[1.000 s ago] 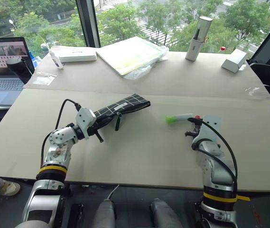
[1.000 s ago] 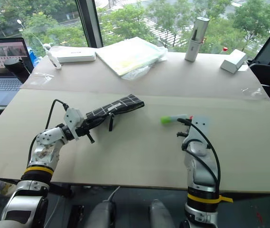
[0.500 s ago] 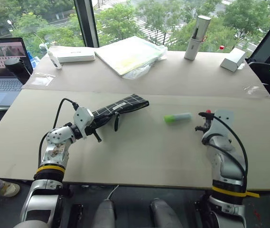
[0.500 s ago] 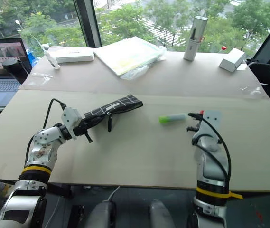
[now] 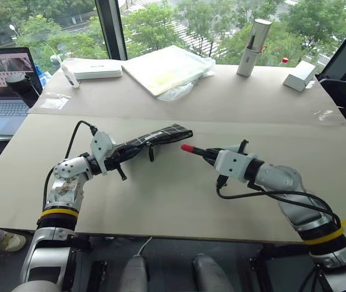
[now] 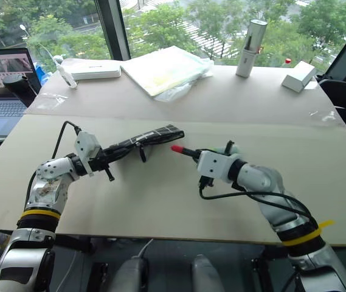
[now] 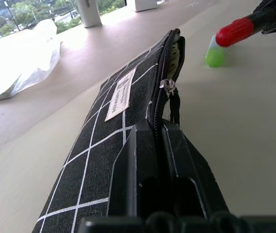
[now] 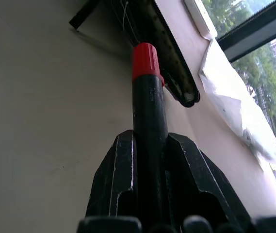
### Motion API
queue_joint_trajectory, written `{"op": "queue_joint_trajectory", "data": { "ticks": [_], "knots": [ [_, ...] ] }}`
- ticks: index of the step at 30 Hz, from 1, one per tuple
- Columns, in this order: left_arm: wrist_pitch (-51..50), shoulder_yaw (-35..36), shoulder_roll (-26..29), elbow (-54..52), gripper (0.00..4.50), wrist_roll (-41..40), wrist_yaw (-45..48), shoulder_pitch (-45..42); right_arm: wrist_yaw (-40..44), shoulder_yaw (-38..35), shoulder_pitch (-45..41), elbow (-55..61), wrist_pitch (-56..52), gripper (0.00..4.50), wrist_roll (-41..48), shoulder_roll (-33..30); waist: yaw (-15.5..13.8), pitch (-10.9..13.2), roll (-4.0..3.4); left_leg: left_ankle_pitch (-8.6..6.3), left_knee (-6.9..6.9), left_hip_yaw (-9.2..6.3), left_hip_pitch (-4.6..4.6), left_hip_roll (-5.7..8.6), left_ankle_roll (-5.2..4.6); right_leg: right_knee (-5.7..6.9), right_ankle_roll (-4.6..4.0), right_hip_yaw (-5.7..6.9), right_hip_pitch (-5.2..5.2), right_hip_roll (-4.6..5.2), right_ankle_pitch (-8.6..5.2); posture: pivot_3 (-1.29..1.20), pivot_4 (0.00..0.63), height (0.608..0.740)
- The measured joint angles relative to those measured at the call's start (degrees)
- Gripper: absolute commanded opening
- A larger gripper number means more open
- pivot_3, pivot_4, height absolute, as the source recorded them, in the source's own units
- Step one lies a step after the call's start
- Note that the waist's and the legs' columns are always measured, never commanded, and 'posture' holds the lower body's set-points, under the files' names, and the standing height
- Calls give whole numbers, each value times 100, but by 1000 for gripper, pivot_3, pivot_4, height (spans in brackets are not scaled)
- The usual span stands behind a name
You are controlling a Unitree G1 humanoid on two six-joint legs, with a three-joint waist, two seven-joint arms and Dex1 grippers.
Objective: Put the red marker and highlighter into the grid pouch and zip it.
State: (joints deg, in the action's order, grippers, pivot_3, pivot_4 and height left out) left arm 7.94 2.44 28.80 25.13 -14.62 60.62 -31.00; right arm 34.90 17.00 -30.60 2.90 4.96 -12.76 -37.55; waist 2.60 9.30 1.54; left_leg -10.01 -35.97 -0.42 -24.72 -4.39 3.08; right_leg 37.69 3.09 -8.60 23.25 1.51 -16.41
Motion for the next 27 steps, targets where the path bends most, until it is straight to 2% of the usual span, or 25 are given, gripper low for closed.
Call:
{"op": "queue_joint_trajectory", "data": {
  "ticks": [4, 8, 21, 27],
  "knots": [
    [-62, -65, 16, -72, 0, 6, 50, -27, -57, 65, -405, -532, 455, 559, -254, 205, -19, 0, 0, 0, 4, -1, -2, 0, 0, -6, -1, 0, -1, 2, 1, 0, 150, 739],
    [-62, -106, 56, -71, 0, 46, 84, -27, -58, 101, -461, -877, 752, 559, -427, 267, -45, 0, 0, 0, 2, 0, -3, 1, 0, -5, -2, 0, -1, 2, 1, 0, 150, 739],
    [-77, -114, 57, -110, 0, 67, 82, -26, -136, -278, -325, -1189, 1548, 559, -563, -208, -29, 0, 0, 0, 2, 0, -2, 0, 0, -2, -2, 0, -1, 2, 1, 0, 150, 739],
    [-77, -113, 60, -109, 0, 67, 84, -27, -238, -284, -195, -1370, 1805, 559, -680, -234, -19, 0, 0, 0, 1, 0, 0, 0, 0, 1, -3, 0, -1, 2, 1, 0, 150, 739]
  ]
}}
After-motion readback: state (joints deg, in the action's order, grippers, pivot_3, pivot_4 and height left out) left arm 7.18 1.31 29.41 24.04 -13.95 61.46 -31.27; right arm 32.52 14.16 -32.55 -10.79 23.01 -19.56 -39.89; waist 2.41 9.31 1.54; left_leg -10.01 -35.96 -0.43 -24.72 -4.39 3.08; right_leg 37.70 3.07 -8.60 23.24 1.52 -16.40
